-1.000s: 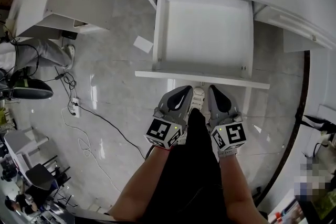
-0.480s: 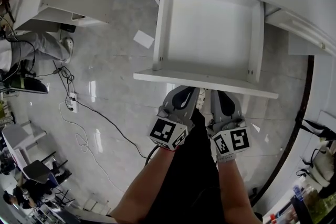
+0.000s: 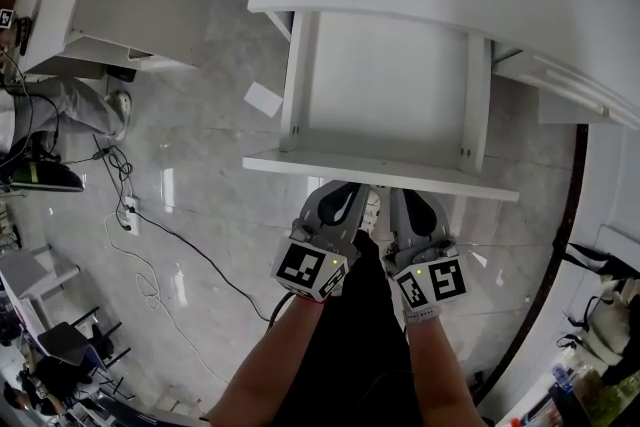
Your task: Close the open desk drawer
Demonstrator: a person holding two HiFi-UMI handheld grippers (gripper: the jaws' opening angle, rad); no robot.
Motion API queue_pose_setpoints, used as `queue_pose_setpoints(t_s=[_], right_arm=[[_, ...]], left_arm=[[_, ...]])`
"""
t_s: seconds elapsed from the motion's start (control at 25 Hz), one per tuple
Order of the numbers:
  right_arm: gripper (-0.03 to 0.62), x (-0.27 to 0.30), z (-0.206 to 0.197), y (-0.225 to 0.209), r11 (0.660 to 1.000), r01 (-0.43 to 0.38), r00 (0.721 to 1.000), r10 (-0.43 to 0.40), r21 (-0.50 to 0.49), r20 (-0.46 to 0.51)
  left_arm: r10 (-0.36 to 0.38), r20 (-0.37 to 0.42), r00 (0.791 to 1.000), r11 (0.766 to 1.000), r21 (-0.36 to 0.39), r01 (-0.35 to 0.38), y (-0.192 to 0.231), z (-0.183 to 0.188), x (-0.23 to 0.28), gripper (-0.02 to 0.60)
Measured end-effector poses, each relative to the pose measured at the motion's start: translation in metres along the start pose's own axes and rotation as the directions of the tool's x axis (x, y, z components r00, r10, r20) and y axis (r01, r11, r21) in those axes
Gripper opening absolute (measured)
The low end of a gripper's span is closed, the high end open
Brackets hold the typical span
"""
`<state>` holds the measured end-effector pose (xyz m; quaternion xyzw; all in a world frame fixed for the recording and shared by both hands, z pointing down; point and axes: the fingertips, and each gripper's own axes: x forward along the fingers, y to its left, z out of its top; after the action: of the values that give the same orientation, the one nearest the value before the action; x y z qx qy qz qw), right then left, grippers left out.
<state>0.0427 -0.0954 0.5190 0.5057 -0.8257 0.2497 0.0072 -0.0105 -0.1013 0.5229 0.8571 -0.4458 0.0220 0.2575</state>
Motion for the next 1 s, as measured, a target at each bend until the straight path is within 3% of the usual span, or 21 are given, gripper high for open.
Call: queue_pose_setpoints(t_s=[0.48,1.0], right_arm=[[0.0,0.026,0.014,-0.018,1.0,-0.016,0.999,0.017,0.025,-0.04],[0.0,0.055,0.033,-0.032,0.998,-0.041,0.999,0.041,0.04,-0.001]], left_arm=[[0.009,-0.061,0.998,1.0,0.022,-0.008,0.013,0.008,0.03,0.002],[0.017,0.011,1.0,1.0,0.014,-0.017,0.028,0.027,0.058,0.002]])
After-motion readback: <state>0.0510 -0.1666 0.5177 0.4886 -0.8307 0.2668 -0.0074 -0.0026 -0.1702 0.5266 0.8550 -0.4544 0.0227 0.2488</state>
